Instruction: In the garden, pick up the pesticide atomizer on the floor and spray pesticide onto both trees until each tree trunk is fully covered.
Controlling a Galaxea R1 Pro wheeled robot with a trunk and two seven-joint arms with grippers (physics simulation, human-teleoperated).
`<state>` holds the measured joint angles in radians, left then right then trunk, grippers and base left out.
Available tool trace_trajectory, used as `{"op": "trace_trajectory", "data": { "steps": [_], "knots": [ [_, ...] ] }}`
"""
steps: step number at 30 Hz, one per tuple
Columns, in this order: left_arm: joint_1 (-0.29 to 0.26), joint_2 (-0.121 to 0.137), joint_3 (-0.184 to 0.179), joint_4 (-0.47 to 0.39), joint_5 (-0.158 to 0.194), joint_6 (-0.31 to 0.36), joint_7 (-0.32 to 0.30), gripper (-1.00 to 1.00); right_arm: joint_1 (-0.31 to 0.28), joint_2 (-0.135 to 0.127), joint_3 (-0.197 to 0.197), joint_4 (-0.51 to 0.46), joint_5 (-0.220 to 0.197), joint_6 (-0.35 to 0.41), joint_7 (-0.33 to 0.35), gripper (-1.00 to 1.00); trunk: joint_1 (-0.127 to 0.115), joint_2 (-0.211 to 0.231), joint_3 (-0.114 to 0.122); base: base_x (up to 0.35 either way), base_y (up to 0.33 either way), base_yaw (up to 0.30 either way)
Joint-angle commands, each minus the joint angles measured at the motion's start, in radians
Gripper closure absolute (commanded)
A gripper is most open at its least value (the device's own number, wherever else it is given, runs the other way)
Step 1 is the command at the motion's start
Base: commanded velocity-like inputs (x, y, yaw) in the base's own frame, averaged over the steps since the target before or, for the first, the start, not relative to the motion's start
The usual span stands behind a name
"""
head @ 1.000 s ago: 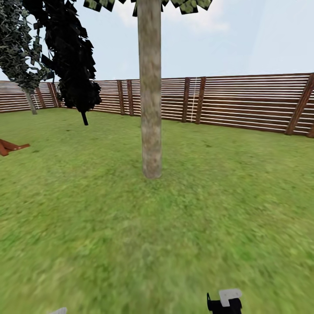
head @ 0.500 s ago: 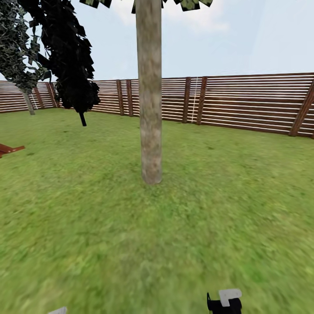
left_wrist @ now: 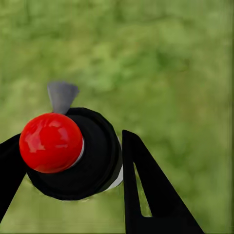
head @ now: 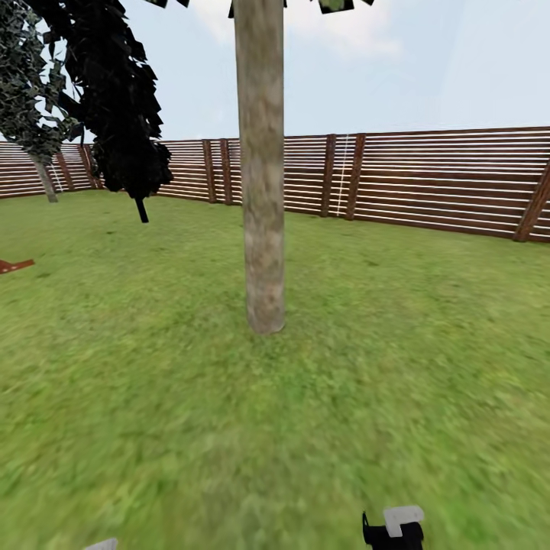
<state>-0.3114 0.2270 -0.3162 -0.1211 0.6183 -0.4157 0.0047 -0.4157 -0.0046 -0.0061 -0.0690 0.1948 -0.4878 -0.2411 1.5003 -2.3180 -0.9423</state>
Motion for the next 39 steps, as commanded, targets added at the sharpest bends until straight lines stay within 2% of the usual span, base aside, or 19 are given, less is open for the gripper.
{"op": "trace_trajectory", "data": {
  "steps": [1, 39],
  "knots": [
    [0.000, 0.000, 0.000, 0.000, 0.000, 0.000, 0.000, 1.00, 0.000, 0.000, 0.000, 0.000, 0.000, 0.000, -0.001, -1.00, 0.000, 0.000, 0.000, 0.339, 0.000, 0.000],
    [0.000, 0.000, 0.000, 0.000, 0.000, 0.000, 0.000, 1.00, 0.000, 0.000, 0.000, 0.000, 0.000, 0.000, 0.000, -1.00, 0.000, 0.000, 0.000, 0.339, 0.000, -0.014]
  ]
}}
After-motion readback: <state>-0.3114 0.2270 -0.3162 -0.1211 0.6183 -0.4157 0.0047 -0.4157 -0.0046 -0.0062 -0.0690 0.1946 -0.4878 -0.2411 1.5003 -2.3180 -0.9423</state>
